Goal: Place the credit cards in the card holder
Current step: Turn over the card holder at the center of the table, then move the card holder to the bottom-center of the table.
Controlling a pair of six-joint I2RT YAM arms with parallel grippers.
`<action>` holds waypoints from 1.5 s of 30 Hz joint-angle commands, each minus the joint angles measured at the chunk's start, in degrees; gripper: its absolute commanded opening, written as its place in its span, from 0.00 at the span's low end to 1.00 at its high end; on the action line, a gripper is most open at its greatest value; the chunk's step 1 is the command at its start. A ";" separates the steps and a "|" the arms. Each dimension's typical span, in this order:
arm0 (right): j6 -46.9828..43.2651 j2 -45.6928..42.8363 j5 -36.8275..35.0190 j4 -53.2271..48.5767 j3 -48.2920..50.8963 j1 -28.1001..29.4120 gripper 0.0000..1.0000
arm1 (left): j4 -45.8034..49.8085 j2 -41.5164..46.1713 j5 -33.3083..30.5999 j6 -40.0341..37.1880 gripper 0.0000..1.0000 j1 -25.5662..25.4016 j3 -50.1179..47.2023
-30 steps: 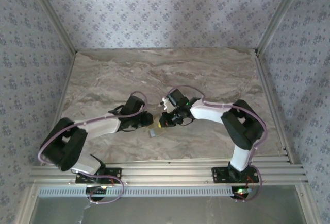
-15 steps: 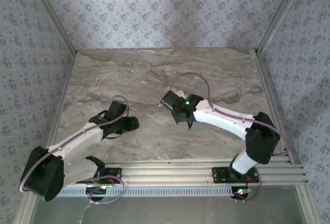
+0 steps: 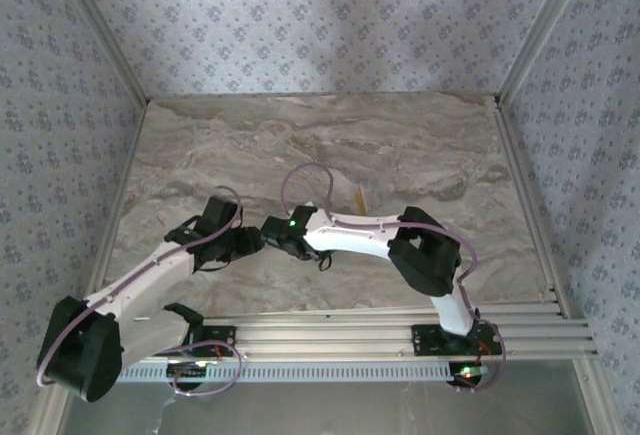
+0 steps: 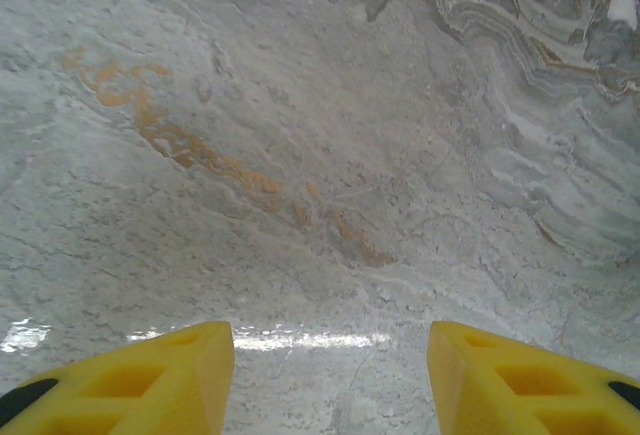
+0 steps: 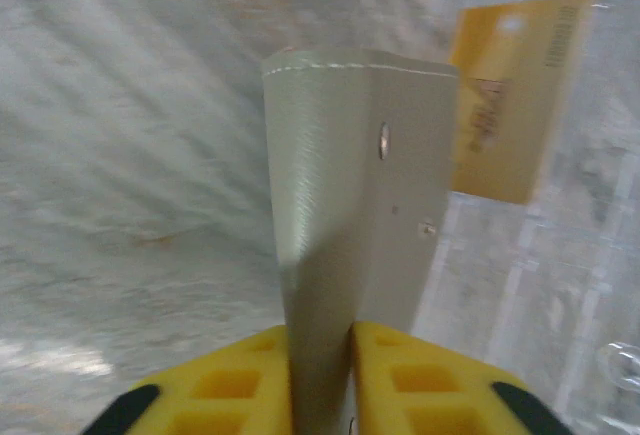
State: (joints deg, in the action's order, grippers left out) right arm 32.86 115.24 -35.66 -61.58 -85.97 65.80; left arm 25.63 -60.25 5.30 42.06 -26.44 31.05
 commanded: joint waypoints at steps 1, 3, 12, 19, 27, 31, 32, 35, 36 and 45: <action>-2.80 -1.95 9.62 6.24 -0.05 0.23 0.32 | 2.03 1.26 0.98 0.02 0.54 1.20 -0.87; -5.06 -4.56 16.85 12.10 2.13 -0.51 0.40 | 1.97 1.44 1.37 0.14 0.54 1.72 -1.15; -9.22 -19.75 34.42 24.47 13.66 -10.46 0.61 | 1.37 1.22 3.21 -1.03 0.58 2.27 -0.81; -9.92 -23.52 35.36 25.99 21.51 -20.39 0.52 | -1.74 -4.32 4.29 -2.67 0.63 -4.90 3.37; -10.03 -19.23 37.37 30.47 24.91 -20.68 0.42 | -4.74 -15.49 4.19 -2.61 0.63 -11.96 10.92; -8.99 -18.06 39.58 33.24 26.71 -19.74 0.35 | -5.04 -20.79 5.17 -3.13 0.61 -13.02 14.38; -8.78 -17.73 39.61 33.35 26.67 -19.46 0.35 | -4.98 -21.77 5.18 -3.28 0.61 -13.14 14.91; -7.98 -16.41 39.70 33.56 26.85 -18.82 0.35 | -4.98 -24.72 5.38 -3.84 0.61 -13.38 16.51; -7.56 -15.92 39.68 33.87 26.93 -18.31 0.35 | -4.92 -25.60 5.50 -4.12 0.61 -13.51 16.94; -0.54 -15.38 41.80 40.20 28.18 -13.54 0.31 | -2.10 -29.54 3.05 -6.88 0.60 -13.67 19.80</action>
State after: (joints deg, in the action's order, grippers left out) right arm 28.36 99.13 4.27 -23.83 -58.98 51.24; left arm 21.30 -89.52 9.58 37.36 -39.57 48.90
